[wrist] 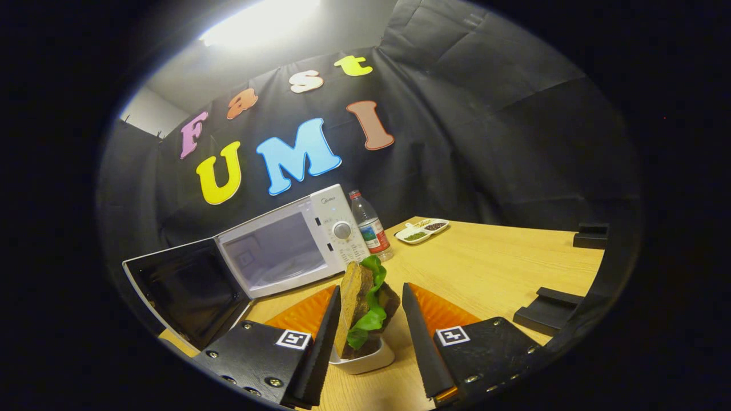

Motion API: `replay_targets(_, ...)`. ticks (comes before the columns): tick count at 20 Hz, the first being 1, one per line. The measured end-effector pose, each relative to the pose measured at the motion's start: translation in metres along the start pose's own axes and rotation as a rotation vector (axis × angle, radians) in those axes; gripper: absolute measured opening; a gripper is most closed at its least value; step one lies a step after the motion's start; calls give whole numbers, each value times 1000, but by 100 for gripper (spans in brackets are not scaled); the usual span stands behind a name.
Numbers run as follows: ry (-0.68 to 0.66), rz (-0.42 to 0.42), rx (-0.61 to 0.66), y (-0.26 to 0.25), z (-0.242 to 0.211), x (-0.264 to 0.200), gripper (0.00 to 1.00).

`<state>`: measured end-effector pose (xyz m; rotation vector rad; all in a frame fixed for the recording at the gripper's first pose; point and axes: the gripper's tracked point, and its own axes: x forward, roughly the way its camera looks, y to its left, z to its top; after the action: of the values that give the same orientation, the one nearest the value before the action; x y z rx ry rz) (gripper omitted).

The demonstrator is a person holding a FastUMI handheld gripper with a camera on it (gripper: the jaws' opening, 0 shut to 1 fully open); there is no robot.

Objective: Open the microwave, put the food inside, and close the microwave door.

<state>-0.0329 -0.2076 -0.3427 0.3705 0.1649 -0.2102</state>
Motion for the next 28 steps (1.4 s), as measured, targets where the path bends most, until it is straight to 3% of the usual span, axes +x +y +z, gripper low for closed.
replay_targets(4, 12, 1, 40, -9, -5, 12, 65)
replay_targets(10, 86, 68, 52, 5, -28, 31, 65)
replay_targets(11, 78, 79, 51, 6, -18, 27, 46)
replay_targets(13, 75, 65, 32, 6, -17, 32, 38)
replay_targets(14, 61, 57, 21, 6, -15, 28, 28)
replay_targets(21, 9, 47, -51, 38, 12, 19, 28)
replay_targets(25, 13, 110, -62, 82, 23, 26, 28)
replay_targets(28, -23, 136, -153, 122, 36, 36, 28)
